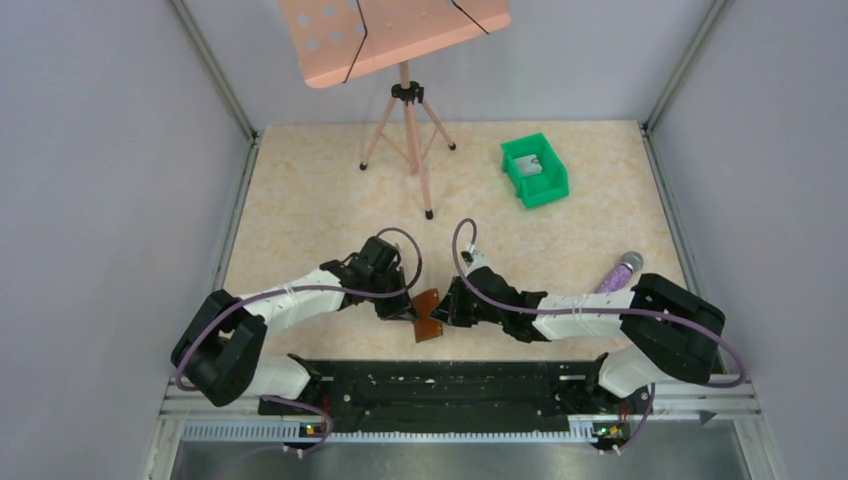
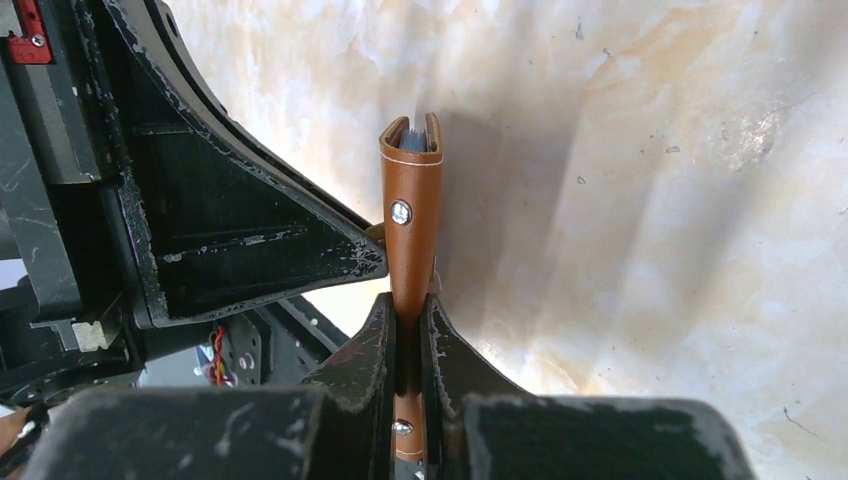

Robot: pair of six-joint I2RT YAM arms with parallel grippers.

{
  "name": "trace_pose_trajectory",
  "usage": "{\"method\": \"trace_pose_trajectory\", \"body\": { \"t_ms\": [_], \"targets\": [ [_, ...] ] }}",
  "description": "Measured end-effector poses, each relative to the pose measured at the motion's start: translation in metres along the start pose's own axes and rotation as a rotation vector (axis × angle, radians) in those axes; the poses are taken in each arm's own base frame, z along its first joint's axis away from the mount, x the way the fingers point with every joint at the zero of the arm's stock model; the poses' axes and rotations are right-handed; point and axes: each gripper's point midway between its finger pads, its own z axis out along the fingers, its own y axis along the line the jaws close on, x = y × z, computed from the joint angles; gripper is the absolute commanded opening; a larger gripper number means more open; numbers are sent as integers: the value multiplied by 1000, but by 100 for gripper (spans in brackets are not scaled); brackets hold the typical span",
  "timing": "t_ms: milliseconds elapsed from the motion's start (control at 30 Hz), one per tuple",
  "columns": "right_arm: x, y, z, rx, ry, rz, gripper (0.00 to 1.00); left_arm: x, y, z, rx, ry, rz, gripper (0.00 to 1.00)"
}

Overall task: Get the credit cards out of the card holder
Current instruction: Open the card holder at the center of the board.

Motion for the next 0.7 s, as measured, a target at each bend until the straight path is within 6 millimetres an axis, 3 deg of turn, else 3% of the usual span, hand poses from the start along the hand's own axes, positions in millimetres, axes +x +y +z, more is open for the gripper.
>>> {"method": "trace_pose_trajectory", "body": {
  "t_ms": [133, 333, 533, 567, 700],
  "targets": [
    [-2, 0, -2, 0, -15, -7, 0, -3, -1, -2, -7, -14, 11, 0],
    [-7, -2, -13, -19, -45, -10, 0, -6, 30, -5, -151, -45, 15, 0],
    [-8, -7, -19, -44, -48, -12, 0, -7, 29, -8, -150, -57, 23, 0],
    [-9, -9, -19, -43, -47, -12, 2, -7, 28, -8, -147, -57, 24, 0],
    [-14, -15, -21, -35, -48, -22, 26, -8, 19, -10, -104, -66, 30, 0]
  ]
}}
